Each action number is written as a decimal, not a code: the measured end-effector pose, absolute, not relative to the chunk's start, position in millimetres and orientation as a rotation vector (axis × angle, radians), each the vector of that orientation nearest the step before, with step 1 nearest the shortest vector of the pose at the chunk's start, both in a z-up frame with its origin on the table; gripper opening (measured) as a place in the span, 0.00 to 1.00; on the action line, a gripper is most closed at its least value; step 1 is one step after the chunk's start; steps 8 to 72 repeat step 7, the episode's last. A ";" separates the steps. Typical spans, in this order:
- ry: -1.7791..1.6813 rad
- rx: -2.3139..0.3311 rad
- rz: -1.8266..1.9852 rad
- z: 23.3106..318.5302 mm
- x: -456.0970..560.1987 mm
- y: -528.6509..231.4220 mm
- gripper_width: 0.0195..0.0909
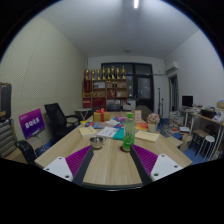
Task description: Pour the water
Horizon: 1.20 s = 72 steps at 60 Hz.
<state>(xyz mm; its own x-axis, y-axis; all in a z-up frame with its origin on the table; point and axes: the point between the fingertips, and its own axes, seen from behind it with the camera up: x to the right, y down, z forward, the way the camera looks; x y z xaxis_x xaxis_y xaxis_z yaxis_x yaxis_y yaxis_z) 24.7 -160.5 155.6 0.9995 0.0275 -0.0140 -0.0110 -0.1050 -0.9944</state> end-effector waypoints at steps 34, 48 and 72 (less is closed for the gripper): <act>-0.011 -1.694 0.062 144.1 13.6 -182.1 0.90; -0.011 -1.694 0.062 144.1 13.6 -182.1 0.90; -0.011 -1.694 0.062 144.1 13.6 -182.1 0.90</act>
